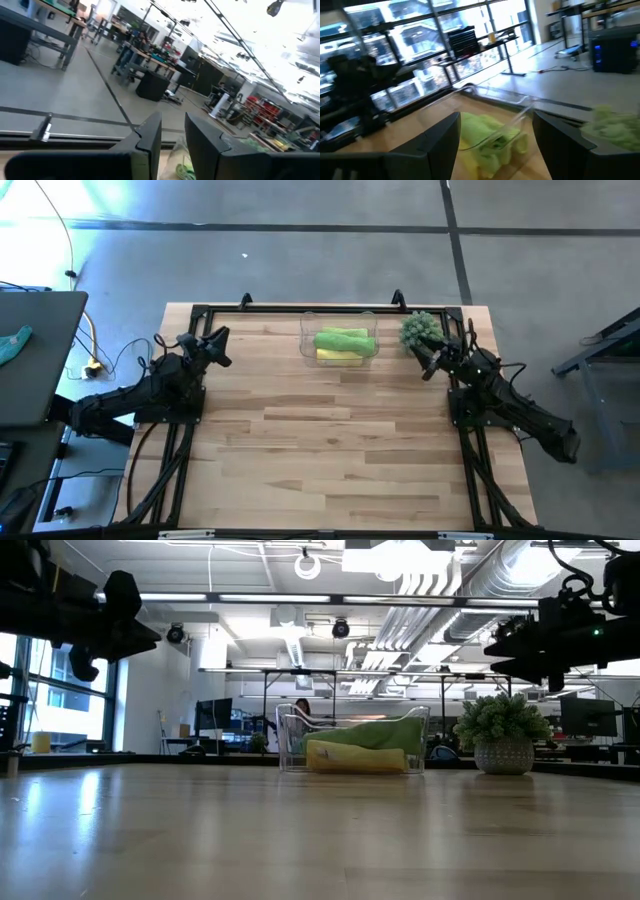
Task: Roll microfiber towels into tight, uniform cylinder then place into a basket
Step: Return to Home Position
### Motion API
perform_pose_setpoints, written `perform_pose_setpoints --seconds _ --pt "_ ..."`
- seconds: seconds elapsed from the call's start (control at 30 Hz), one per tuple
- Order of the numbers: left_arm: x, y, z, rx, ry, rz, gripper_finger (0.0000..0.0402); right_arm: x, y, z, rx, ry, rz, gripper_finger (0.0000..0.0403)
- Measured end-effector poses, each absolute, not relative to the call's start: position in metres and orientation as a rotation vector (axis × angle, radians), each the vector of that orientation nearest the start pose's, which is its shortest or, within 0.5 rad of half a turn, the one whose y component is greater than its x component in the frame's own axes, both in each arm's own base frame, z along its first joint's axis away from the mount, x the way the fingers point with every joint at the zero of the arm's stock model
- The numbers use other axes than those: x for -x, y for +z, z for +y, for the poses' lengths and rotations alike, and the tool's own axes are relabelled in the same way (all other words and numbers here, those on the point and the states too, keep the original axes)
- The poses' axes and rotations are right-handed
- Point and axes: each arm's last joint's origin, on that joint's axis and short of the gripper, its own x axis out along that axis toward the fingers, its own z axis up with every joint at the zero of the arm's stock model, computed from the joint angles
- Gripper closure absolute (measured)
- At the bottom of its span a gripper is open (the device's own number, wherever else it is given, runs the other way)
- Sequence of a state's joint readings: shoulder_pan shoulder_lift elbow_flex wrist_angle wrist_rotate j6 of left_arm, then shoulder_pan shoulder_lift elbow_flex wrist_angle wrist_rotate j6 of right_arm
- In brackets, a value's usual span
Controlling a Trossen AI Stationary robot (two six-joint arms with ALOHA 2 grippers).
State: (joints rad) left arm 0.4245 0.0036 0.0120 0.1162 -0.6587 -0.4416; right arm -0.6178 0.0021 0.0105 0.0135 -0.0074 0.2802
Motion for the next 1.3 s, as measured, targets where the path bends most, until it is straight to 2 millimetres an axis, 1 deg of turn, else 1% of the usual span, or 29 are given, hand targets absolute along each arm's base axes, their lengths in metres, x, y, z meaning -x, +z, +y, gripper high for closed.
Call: perform_pose_setpoints --seconds 0.2,0.37,0.43,0.57,1.3 --pt "-0.074 0.178 0.054 0.410 1.050 -0.370 0.0326 -0.071 0.168 -0.066 -0.259 -0.733 -0.124 0.0163" --pt "-0.074 0.178 0.054 0.410 1.050 -0.370 0.0326 -0.069 0.168 -0.069 -0.258 -0.777 -0.127 0.0163" --pt "-0.074 0.177 0.054 0.409 1.051 -0.365 0.0326 -0.068 0.168 -0.069 -0.258 -0.780 -0.127 0.0163" --pt "-0.076 0.172 0.055 0.404 1.048 -0.302 0.0326 -0.068 0.168 -0.069 -0.259 -0.779 -0.127 0.0163" --pt "-0.076 0.173 0.055 0.405 1.044 -0.308 0.0326 -0.068 0.168 -0.069 -0.259 -0.779 -0.125 0.0163"
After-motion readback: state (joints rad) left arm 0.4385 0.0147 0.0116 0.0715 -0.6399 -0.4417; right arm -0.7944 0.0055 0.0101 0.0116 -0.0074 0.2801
